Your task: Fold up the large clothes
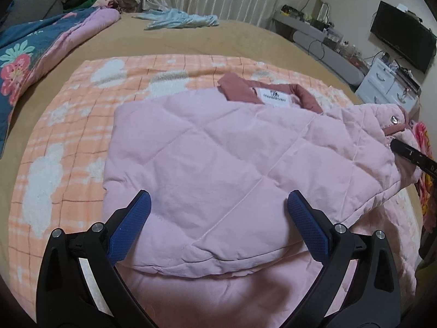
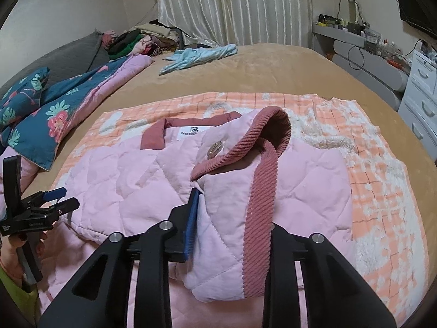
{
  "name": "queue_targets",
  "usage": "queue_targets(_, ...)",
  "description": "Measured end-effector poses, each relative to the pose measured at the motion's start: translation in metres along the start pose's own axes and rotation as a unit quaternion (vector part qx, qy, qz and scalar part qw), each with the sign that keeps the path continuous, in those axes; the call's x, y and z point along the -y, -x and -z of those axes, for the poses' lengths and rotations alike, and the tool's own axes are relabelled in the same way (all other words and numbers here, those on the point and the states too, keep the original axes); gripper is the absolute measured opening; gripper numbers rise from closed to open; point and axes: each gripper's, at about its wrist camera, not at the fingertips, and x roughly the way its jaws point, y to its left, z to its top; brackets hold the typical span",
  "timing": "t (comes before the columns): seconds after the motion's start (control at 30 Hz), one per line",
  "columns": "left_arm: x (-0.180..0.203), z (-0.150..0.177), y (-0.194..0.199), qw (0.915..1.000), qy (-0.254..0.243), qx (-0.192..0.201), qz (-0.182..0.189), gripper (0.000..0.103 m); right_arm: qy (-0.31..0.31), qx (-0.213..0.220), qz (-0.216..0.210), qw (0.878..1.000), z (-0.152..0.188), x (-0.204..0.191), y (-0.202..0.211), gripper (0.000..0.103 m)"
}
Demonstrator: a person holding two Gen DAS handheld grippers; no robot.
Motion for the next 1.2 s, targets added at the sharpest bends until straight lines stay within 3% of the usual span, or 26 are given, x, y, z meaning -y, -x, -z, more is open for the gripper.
queue_targets(0.2,-0.003,0.007,-0.013,0.9996,0.002,-0.022,-0.015,0.094,-0.021,-0.012,0.033,0.999,0.003,0.011,-0.004,0.058)
queue_targets(0.33,-0.006,0.011,-0.018,0.9993,0.007,-0.031,-0.018,0.094,-0.018,0.023,0.064,0.998,0.001,0.012,0.015,0.078)
queue_targets(0.47,-0.008,0.013,-0.019,0.9993,0.01,-0.032,-0.015,0.094,-0.002,0.038,0.069,0.997,-0.002,0.004,0.029,0.082)
queue_targets(0.77,-0.009,0.013,-0.019,0.9993,0.009,-0.033,-0.017,0.094,0.064,0.023,0.018,0.998,-0.004,-0.051,0.02,0.086)
queue_targets(0.9,-0.009,0.013,-0.02,0.9992,0.008,-0.035,-0.019,0.094,0.078,-0.019,-0.011,0.997,-0.001,-0.068,-0.005,0.086)
queue_targets(1.1,-0.008,0.012,-0.019,0.9991,0.009,-0.036,-0.02,0.094,0.089,-0.123,0.006,0.988,0.019,-0.068,-0.072,0.088)
queue_targets(1.2,-0.008,0.013,-0.02,0.999,0.006,-0.037,-0.023,0.094,0.085,-0.133,0.012,0.987,0.029,-0.067,-0.09,0.092)
